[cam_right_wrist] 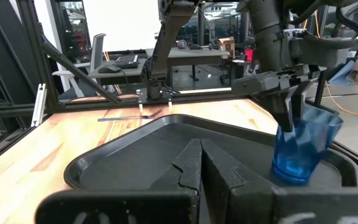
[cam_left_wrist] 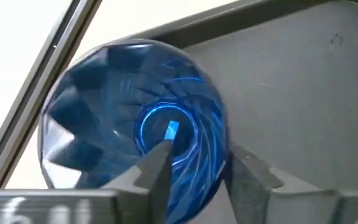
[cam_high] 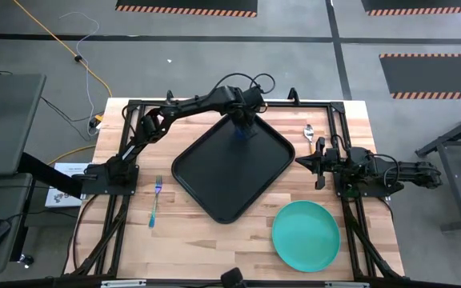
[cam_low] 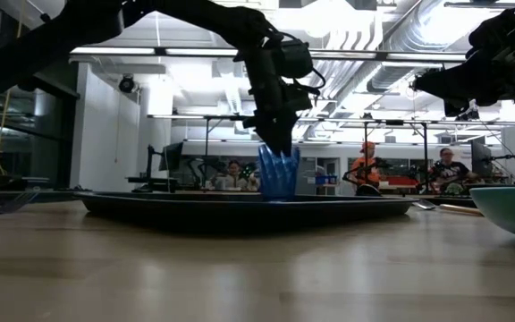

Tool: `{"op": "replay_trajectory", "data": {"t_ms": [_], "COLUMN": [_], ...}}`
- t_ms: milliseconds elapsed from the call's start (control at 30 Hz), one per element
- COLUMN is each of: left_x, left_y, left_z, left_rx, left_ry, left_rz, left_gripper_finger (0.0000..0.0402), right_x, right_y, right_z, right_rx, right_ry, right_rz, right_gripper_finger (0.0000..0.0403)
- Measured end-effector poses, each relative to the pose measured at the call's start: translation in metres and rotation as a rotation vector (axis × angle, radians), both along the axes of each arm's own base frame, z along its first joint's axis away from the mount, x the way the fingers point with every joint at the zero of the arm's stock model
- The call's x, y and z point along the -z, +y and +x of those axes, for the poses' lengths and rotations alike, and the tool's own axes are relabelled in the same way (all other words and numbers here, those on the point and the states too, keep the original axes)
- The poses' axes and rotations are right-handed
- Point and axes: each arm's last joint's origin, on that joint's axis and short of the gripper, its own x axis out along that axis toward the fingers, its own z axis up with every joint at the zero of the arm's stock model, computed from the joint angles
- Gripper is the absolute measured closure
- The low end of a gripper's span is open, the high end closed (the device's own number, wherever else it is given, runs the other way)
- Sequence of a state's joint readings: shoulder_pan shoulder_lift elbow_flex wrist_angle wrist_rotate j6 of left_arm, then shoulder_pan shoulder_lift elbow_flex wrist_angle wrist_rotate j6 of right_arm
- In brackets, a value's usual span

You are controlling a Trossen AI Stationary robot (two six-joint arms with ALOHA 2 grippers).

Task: Pick and place plate/cup/fork/spoon on tray
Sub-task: Put the blue cup on the black tray, then put the orange spoon on the black tray to the right of the blue cup

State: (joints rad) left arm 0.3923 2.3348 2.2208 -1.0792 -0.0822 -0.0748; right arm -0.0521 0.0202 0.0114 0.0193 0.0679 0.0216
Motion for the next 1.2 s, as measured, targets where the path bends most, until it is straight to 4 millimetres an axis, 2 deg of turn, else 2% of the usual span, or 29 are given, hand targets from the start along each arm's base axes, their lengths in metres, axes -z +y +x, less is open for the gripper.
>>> {"op": "replay_trajectory", "data": {"t_ms": [200,333,500,767,967,1200], "left_x": [-0.009,-0.02,-0.029,-0.043,-0.079,-0.133], "left_y": [-0.005,-0.007,-0.007,-0.007,-0.009,-0.016], "left_z": [-0.001,-0.004,-0.007,-0.012,-0.024,-0.04], "left_rx": [0.001,-0.002,-0.021,-0.031,-0.073,-0.136], "left_ry": [-0.013,-0.033,-0.065,-0.107,-0.217,-0.436], "left_rz": [-0.002,0.0,-0.019,-0.024,-0.002,0.045], "left_gripper_finger": [0.0203,0.0175,0.0161,0.016,0.016,0.016], "right_x": [0.0,0.0,0.0,0.0,0.0,0.0], "right_y": [0.0,0.0,0.0,0.0,0.0,0.0], "right_z": [0.0,0.0,0.0,0.0,0.0,0.0], "right_rx": [0.0,0.0,0.0,0.0,0.0,0.0], "right_ry": [0.0,0.0,0.0,0.0,0.0,0.0], "right_rz": [0.0,0.0,0.0,0.0,0.0,0.0], "right_gripper_finger": [0.0402,0.0402,0.0402,0.0402,0.0402,0.0402]}}
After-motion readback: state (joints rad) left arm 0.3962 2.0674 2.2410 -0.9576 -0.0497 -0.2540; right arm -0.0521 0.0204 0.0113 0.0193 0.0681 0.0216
